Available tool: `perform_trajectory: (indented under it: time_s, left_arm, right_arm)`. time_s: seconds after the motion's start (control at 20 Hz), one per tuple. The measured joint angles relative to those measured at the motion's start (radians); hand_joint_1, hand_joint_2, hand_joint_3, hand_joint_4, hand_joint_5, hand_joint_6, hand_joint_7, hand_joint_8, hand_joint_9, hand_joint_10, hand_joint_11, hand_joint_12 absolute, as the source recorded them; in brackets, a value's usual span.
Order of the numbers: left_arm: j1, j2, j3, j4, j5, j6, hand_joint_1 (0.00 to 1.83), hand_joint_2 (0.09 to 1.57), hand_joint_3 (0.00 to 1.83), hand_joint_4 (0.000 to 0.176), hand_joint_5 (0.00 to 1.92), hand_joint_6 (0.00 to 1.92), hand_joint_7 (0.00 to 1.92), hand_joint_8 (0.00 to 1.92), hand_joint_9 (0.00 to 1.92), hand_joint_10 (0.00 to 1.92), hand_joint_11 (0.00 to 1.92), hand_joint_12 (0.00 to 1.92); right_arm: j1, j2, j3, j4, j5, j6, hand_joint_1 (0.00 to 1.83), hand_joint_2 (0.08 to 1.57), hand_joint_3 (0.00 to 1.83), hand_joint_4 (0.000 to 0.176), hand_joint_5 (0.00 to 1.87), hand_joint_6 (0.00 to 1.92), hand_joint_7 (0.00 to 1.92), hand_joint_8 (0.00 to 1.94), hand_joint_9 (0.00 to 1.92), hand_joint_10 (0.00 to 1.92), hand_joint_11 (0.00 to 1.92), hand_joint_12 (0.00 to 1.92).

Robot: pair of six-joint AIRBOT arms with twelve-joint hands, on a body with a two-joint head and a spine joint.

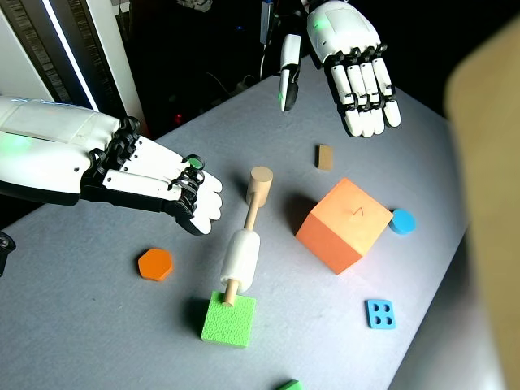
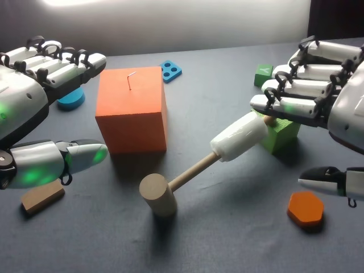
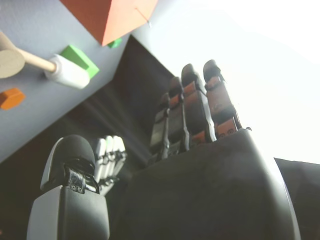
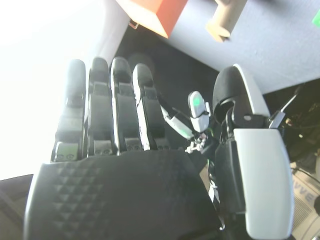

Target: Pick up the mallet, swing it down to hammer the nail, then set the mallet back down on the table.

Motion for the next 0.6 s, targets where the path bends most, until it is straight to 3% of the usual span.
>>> perform_trajectory:
  time_s: [0.05,0.2,0.3,0.4,0.6]
  left_arm:
    - [0.000,0.000,0.000,0.002,0.002,-0.002,0.00,1.27,0.06,0.000,0.00,0.00,0.00,0.00,0.00,0.00,0.00,0.00]
    - [0.003,0.000,0.001,0.018,0.004,-0.015,0.00,1.28,0.03,0.000,0.00,0.00,0.00,0.00,0.00,0.00,0.00,0.00]
    - [0.006,0.000,0.016,0.053,0.014,-0.039,0.00,1.28,0.02,0.000,0.00,0.00,0.00,0.00,0.00,0.00,0.00,0.00]
    - [0.013,0.000,0.034,0.076,0.016,-0.067,0.00,1.28,0.02,0.000,0.00,0.00,0.00,0.00,0.00,0.00,0.00,0.00]
    - [0.019,0.000,0.077,0.179,0.023,-0.162,0.00,1.28,0.02,0.000,0.00,0.00,0.00,0.00,0.00,0.00,0.00,0.00]
  right_arm:
    - [-0.005,-0.005,0.000,-0.001,0.005,-0.013,0.31,1.17,0.04,0.000,0.14,0.02,0.13,0.02,0.08,0.02,0.00,0.11]
    - [-0.011,-0.025,-0.002,0.086,0.016,-0.105,0.32,1.20,0.00,0.000,0.16,0.00,0.14,0.00,0.08,0.00,0.00,0.12]
    - [-0.011,-0.048,-0.002,0.201,0.024,-0.224,0.31,1.20,0.00,0.000,0.15,0.00,0.13,0.00,0.08,0.00,0.00,0.13]
    - [-0.011,-0.065,-0.002,0.272,0.026,-0.285,0.32,1.19,0.00,0.000,0.17,0.00,0.16,0.00,0.12,0.01,0.00,0.22]
    - [-0.018,-0.130,0.002,0.465,0.039,-0.457,0.36,1.15,0.00,0.000,0.15,0.00,0.13,0.00,0.09,0.00,0.00,0.15]
